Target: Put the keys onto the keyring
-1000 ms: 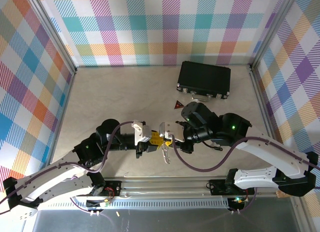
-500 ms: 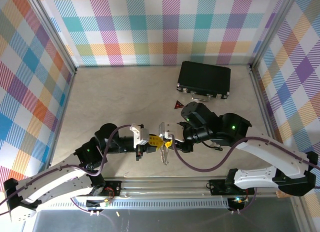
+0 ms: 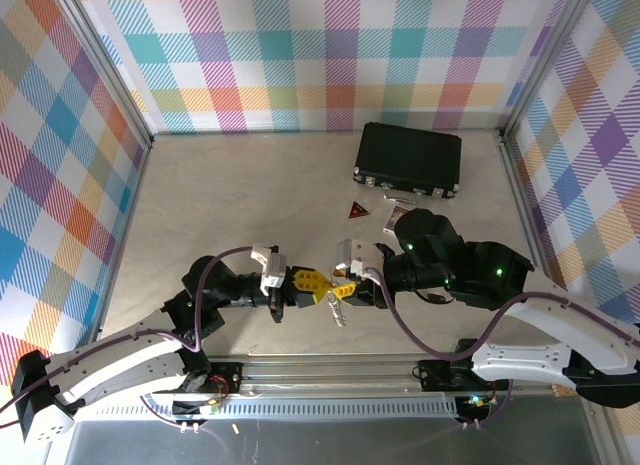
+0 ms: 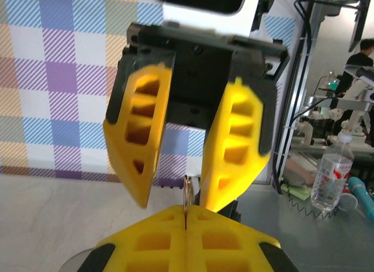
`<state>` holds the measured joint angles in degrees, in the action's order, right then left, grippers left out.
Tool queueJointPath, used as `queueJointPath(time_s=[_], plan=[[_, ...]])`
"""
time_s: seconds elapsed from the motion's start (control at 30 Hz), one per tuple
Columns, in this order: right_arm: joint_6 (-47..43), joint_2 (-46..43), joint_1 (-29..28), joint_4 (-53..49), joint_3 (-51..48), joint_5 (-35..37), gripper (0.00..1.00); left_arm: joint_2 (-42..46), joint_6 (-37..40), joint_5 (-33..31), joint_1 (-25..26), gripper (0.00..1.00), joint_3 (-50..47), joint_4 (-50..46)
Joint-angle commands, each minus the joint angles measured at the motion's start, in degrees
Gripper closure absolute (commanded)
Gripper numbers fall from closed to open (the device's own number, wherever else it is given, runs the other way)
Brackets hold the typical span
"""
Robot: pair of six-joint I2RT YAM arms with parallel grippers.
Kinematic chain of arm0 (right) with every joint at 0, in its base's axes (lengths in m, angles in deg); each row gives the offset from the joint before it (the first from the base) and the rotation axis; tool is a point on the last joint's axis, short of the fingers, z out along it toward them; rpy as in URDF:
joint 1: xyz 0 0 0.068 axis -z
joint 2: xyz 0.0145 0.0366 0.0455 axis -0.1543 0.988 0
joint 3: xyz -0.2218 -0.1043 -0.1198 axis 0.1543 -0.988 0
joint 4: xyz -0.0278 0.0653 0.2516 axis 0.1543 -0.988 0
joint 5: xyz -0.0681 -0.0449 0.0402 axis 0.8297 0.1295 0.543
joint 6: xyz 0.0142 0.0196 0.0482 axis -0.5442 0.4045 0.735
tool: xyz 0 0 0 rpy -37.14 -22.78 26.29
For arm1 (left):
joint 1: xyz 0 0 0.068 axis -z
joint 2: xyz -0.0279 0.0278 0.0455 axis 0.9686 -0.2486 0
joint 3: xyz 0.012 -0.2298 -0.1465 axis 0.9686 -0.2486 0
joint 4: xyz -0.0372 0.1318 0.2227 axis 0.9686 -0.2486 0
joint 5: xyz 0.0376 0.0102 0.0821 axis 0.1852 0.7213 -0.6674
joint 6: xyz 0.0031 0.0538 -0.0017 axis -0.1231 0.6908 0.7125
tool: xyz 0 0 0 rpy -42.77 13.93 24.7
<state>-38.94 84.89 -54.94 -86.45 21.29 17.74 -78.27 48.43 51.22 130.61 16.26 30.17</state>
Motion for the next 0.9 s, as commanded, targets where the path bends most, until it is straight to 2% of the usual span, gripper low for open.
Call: queueJointPath(time_s=[0.0,0.13,0.23,0.3,0.4,0.53,0.63,0.73,0.8,0.87], plan=[[0.96,-0.31,-0.35,2.08,-0.89,-0.86,0.7,0.18,-2.11,1.86,0.1,1.0,-0.89,6.71],[0.83,-0.23,-0.35,2.37,-1.19,-0.99,0.81,0.0,-2.14,1.9,0.1,1.0,-1.12,6.79],[0.24,-0.3,-0.38,2.57,-1.4,-1.04,0.96,0.06,-1.1,1.42,0.1,1.0,-0.91,5.26],[-0.55,0.45,-0.35,1.46,-0.74,-0.44,1.0,0.79,1.03,0.2,0.1,1.0,-0.02,1.04],[-3.01,2.84,-0.37,-2.84,1.59,1.13,1.0,2.89,7.19,-2.85,0.1,1.0,3.5,-11.84],[-6.52,6.34,-0.5,-9.56,5.33,0.99,1.0,3.41,14.2,-5.57,0.1,0.89,9.15,-26.86],[-7.99,8.72,-1.7,-12.61,7.79,1.76,1.0,1.34,18.53,-6.73,0.1,0.89,13.51,-35.29],[-8.35,10.17,-2.7,-13.24,8.87,1.51,1.0,-0.14,20.09,-6.76,0.12,0.9,14.97,-37.07],[-8.53,11.39,-3.2,-13.76,9.34,2.43,1.0,-0.93,20.16,-6.12,0.1,0.98,15.22,-36.62],[-8.39,11.72,-3.44,-13.7,9.31,2.83,1.0,-1.17,19.36,-5.26,0.1,1.0,14.43,-34.43]])
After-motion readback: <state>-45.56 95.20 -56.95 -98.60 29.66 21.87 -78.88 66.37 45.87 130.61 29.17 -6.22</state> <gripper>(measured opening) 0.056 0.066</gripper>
